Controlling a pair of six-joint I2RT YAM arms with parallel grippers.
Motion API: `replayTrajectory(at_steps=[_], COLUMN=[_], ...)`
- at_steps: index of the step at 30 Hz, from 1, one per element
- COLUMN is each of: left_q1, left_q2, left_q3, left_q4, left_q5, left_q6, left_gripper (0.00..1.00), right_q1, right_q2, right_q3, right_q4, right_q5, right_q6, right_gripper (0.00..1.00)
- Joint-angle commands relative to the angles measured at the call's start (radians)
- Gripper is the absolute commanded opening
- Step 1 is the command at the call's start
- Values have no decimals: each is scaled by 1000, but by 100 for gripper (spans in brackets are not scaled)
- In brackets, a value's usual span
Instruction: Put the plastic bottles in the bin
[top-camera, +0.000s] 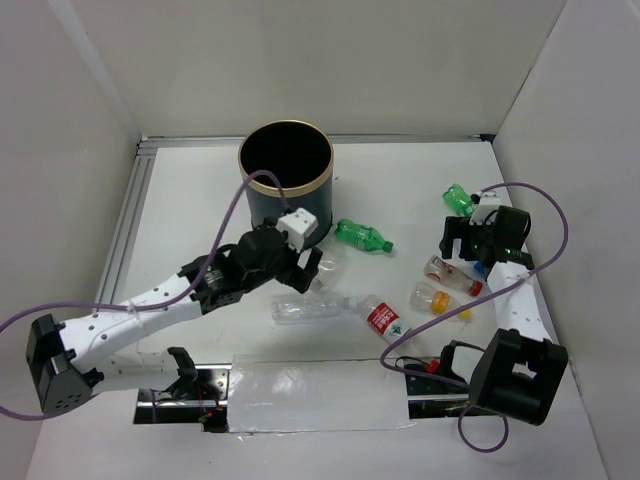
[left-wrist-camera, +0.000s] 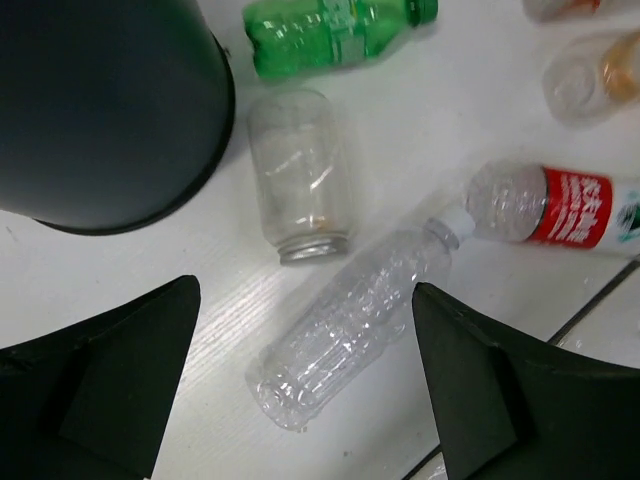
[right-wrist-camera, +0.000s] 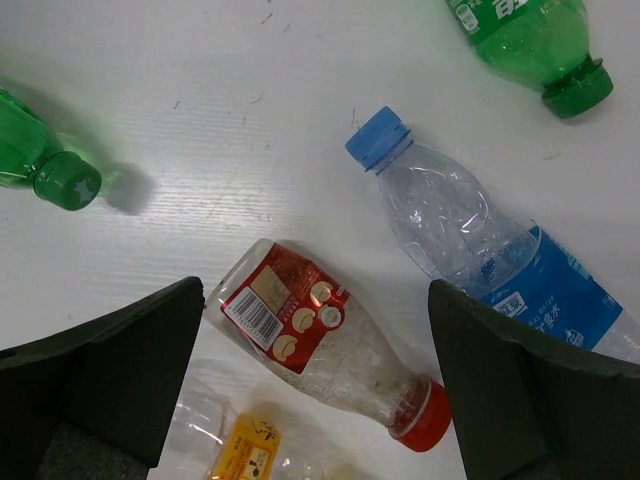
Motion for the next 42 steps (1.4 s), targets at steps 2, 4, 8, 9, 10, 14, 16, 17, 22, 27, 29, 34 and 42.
replayTrajectory(at_steps=[2, 4, 8, 9, 10, 14, 16, 17, 22, 27, 29, 34, 42], left_q1=[-63, -82, -107, -116, -116, -127, -127, -127, -127, -127, -127, -127, -136], left_q2=[74, 103, 140, 155, 155, 187, 201, 215, 261, 333, 370, 465, 390], left_q3=[33, 42, 42, 42, 42, 19, 5, -14, -65, -90, -102, -102, -42], left_q4=[-41, -30, -30, -30, -30, -30, -30, -30, 7, 19, 37, 65, -7], left_q5=[-22, -22, -1, -1, -1, 19, 45, 45, 106, 171, 191, 179, 166], left_q6=[80, 91, 114, 123, 123, 143, 152, 152, 172, 192, 201, 201, 157], left_gripper=[100, 96, 78, 61, 54, 36, 41, 59, 87, 88, 86, 80, 0], right_q1=[-5, -5, -5, -5, -5, -5, -15, -15, -15, -15, -15, -15, -15], right_q2=[-30, -40, -49, -50, -50, -59, -68, -68, -45, -10, 2, 3, -112], right_q3=[48, 37, 37, 37, 37, 14, 14, 5, 16, 36, 36, 36, 34], right_q4=[9, 9, 0, 0, 0, -29, -61, -73, -75, -121, -133, -173, -319], right_q5=[-19, -28, -38, -38, -38, -91, -154, -197, -223, -265, -278, -386, -542], right_q6=[-16, -27, -27, -36, -46, -105, -168, -177, -174, -225, -245, -331, -678], right_gripper=[100, 100, 100, 100, 100, 100, 75, 40, 53, 96, 99, 99, 90])
